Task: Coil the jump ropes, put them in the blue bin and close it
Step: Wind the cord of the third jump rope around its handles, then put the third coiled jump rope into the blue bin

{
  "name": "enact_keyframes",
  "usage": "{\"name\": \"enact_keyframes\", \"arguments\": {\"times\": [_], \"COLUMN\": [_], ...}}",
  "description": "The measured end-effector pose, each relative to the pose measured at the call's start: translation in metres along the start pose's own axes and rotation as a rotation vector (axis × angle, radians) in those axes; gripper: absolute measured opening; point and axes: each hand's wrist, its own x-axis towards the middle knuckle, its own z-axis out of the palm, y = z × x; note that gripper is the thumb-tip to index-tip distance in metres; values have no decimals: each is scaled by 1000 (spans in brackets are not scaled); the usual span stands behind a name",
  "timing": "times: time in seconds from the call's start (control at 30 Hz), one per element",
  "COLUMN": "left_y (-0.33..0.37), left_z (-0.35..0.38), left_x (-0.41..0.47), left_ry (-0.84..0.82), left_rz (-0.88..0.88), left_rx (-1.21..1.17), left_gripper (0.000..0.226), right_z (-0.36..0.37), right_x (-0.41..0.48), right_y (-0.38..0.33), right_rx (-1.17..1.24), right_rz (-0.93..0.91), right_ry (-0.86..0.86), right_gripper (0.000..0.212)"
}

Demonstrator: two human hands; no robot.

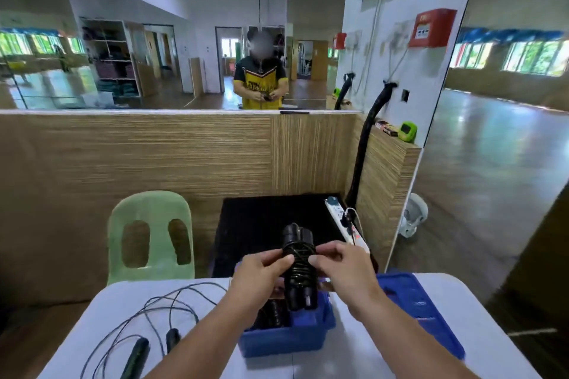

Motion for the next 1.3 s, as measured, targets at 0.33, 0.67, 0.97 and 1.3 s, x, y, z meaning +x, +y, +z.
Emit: {"name": "enact_keyframes", "arguments": {"times": [0.33,0.67,0.97,1.3], "left_y": [-48,-100,-150,-170], "left_z": [-18,-8,3,18], "left_x": [54,101,134,156], "left_ry": [-31,104,196,193], "left_rz": [-149,-227,-338,-335], "left_rx": [-53,128,474,828], "left_gripper": [16,10,23,34], "right_z": [25,33,50,58], "right_x": [26,71,89,100], "right_y": [33,81,102,118], "right_rx": [-447,-364,152,256], "right_rz": [-42,287,774,876], "right_ry": [113,-118,-62,-4], "right_gripper": [2,26,86,52]}}
